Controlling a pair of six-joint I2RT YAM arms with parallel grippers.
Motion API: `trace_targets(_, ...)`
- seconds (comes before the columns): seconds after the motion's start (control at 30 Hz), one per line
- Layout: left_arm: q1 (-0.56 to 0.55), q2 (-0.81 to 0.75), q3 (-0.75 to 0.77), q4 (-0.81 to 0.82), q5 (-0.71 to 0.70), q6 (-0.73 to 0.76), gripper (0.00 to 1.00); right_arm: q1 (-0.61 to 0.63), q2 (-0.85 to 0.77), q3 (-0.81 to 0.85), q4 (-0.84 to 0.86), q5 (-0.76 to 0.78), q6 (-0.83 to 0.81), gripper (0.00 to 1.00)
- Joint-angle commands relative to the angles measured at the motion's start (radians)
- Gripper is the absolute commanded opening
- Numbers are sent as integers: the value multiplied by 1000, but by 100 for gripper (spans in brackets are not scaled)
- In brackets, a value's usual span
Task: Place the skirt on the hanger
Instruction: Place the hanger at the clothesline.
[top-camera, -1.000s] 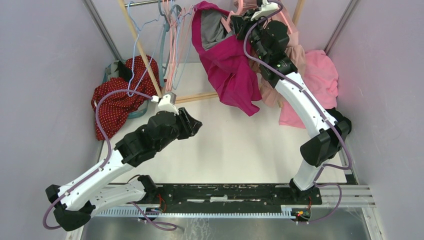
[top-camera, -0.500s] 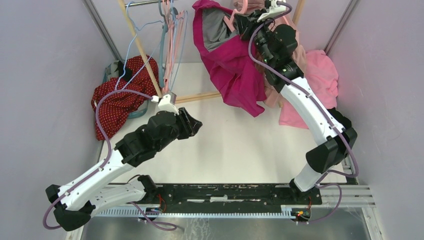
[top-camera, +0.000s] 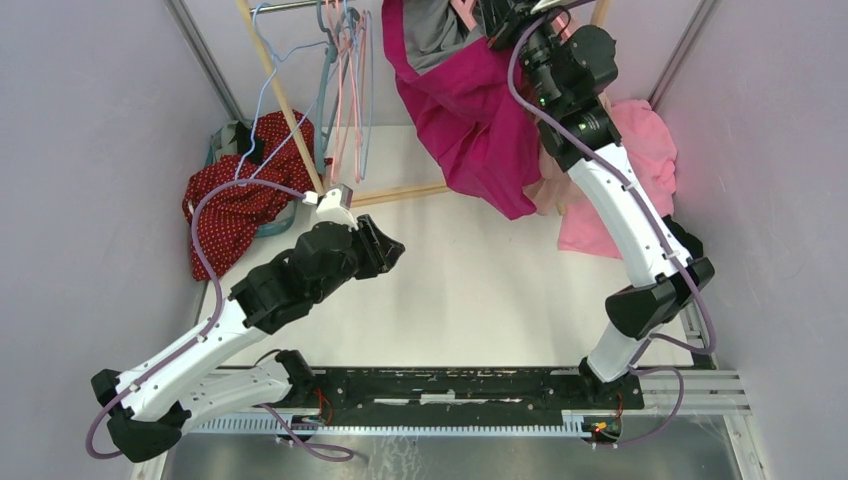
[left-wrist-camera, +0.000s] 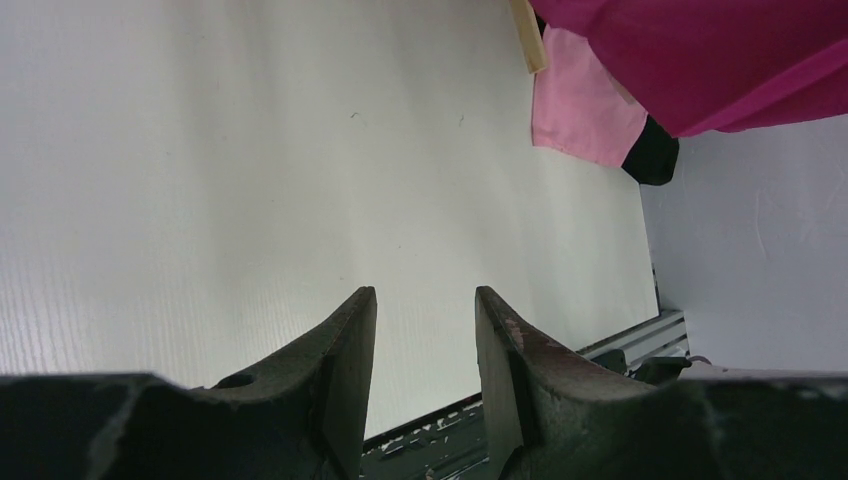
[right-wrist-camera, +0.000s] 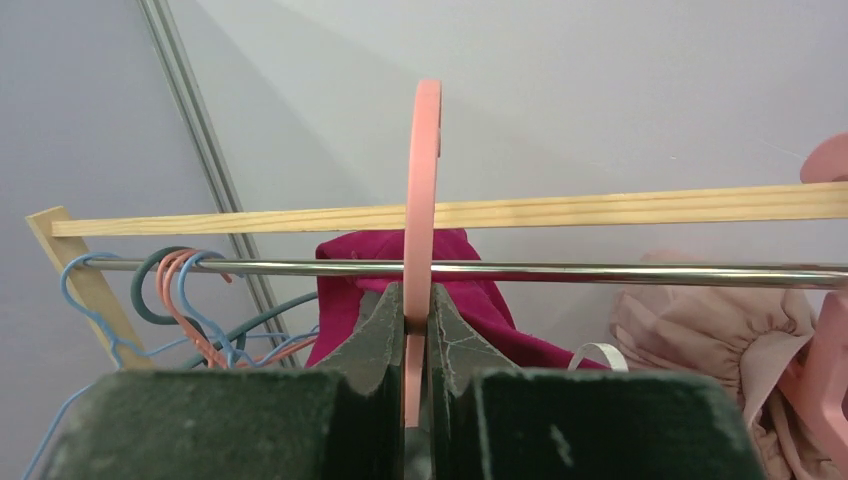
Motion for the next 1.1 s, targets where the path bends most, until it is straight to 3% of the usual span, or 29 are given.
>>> trace_targets(0.0,4,-13,12,33,13,11,48,-5,27,147,82,-12,16,1)
trace_targets(0.6,4,-32,15,27,20,-5,48,-24,271,525,-175,-31,84,1)
trace_targets(1.07,5,-34,9,34,23,-8,49,-52,311,529,-273,-49,134,1)
